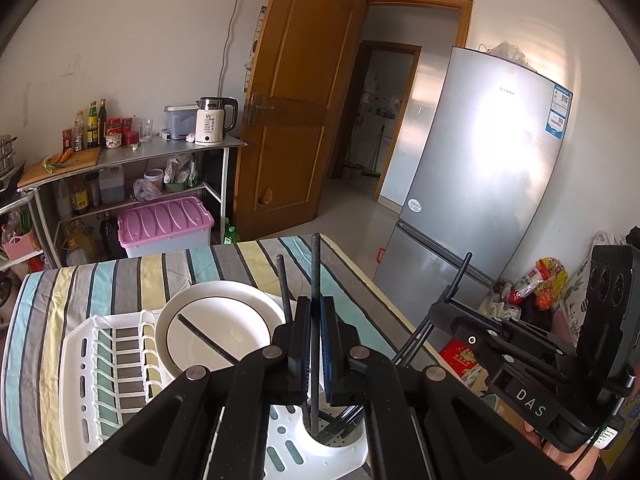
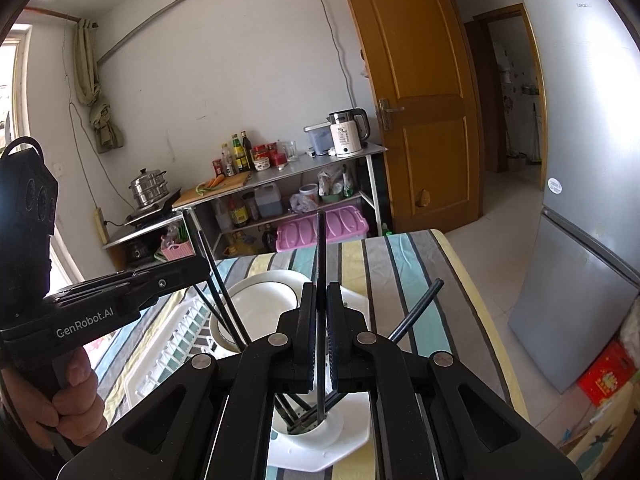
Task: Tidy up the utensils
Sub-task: 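Lower the black chopsticks into the white cup and open both tools, then withdraw both tools from the cup toward the wooden chopsticks on the cloth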
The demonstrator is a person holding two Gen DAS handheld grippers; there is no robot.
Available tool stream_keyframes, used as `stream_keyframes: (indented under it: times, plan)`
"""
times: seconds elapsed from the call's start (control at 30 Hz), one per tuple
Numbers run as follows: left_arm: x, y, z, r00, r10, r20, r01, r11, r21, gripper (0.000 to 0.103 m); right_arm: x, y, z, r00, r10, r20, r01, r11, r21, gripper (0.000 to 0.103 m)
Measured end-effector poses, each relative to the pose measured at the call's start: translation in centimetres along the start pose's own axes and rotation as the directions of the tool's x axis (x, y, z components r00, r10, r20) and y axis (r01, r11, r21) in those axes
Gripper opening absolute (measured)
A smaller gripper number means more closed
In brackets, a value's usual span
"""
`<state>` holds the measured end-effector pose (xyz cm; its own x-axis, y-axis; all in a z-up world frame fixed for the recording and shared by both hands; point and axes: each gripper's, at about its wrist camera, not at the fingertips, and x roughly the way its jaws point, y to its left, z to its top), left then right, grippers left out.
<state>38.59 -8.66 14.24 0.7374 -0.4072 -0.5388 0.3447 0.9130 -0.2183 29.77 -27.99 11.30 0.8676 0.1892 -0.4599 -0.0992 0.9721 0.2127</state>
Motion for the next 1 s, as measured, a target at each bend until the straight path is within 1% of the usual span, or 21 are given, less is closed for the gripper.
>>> stream_keyframes:
  times: [0.27,0.47,0.53,0.57,0.63,0.83,1.0]
  plan:
    - [0.9,1.1,-0.5,1.000,0.025,-0.018,-0.025,1.000,-0.013,0.004,0.7,-1.0,-0.6,0.999,-0.008,-0.033,0.008,1.000,0.025,0.005]
    - [0.7,1.5,-0.7,0.999,0.040,-0.014,-0.041,0.999,-0.025,0.005,0.7,-1.4,-0.6,0.999,-0.018,-0.048,0.020,0.999,0.037,0.005]
    - [0.4,1.7,-0.8,0.999,0.042,-0.013,-0.042,0.999,-0.030,0.005,0.6,-1.4,-0.7,0.998,-0.027,-0.058,0.029,0.999,0.034,0.008]
    - [0.3,1.7,-1.0,0.999,0.038,-0.014,-0.039,0.999,-0.029,0.005,0.5,-1.4,-0.8,0.998,-0.028,-0.059,0.030,0.999,0.034,0.013]
    - [0.0,1.8,-1.3,0.999,0.041,-0.013,-0.041,0.999,-0.030,0.005,0.1,-1.4,-1.0,0.998,-0.026,-0.055,0.028,0.999,0.032,0.016]
    - [-1.6,1.5,-2.7,0.999,0.050,-0.010,-0.050,0.999,-0.018,0.005,-1.1,-1.2,-1.9,0.998,-0.032,-0.057,0.033,0.999,0.033,0.017]
    - [-4.0,1.2,-4.7,0.998,0.068,0.005,-0.068,0.998,0.000,0.005,-3.3,-0.5,-3.2,0.999,-0.021,-0.047,0.023,0.999,0.033,0.017]
